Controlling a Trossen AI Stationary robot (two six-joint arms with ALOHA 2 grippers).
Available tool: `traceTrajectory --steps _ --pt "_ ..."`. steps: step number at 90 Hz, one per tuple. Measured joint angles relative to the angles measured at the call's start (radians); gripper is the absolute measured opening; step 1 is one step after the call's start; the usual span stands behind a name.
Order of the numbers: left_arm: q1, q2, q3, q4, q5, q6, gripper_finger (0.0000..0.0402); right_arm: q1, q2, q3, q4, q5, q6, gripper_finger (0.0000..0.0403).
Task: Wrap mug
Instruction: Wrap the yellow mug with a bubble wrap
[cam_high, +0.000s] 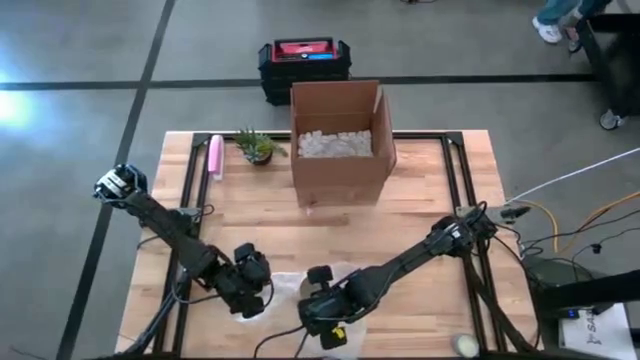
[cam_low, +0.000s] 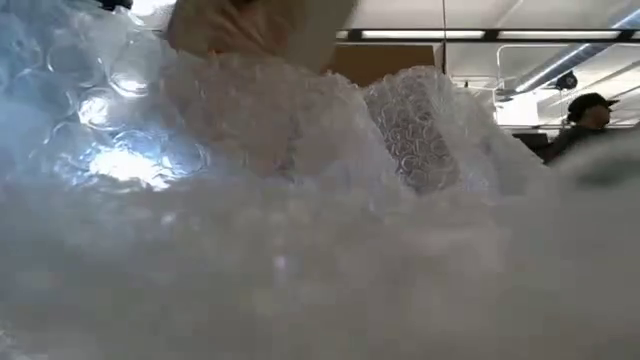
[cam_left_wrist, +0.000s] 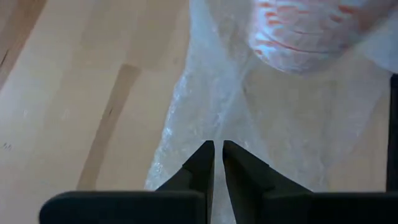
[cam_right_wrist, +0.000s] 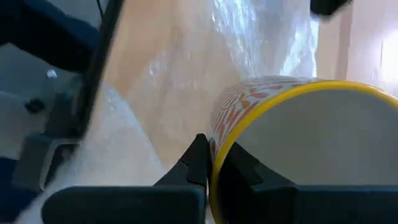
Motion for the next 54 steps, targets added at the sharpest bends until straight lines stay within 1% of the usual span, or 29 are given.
traceTrajectory --steps 8,22,29,39,48,54 --pt "-0.001 0.000 0.000 0.009 -0.007 0.001 0.0021 -0.006 0.031 -0.012 0.007 -0.007 0.006 0.0000" --pt "-0.001 0.000 0.000 0.015 -0.013 0.006 0.0021 -0.013 0.075 -0.012 0.017 -0.051 0.000 0.0000" --pt "-0.001 0.000 0.000 0.014 -0.014 0.007 0.0021 -0.013 0.086 -0.010 0.022 -0.052 -0.007 0.0009" --pt "-0.001 0.000 0.000 0.018 -0.015 0.008 0.0021 -0.012 0.093 -0.005 0.018 -0.070 -0.009 0.0048" --pt "-0.001 0.000 0.000 0.018 -0.015 0.008 0.0021 -0.015 0.090 0.007 0.004 -0.068 -0.019 0.0099" --pt "-0.001 0.000 0.000 0.018 -0.015 0.008 0.0021 -0.017 0.054 0.013 0.002 -0.068 -0.019 0.0136"
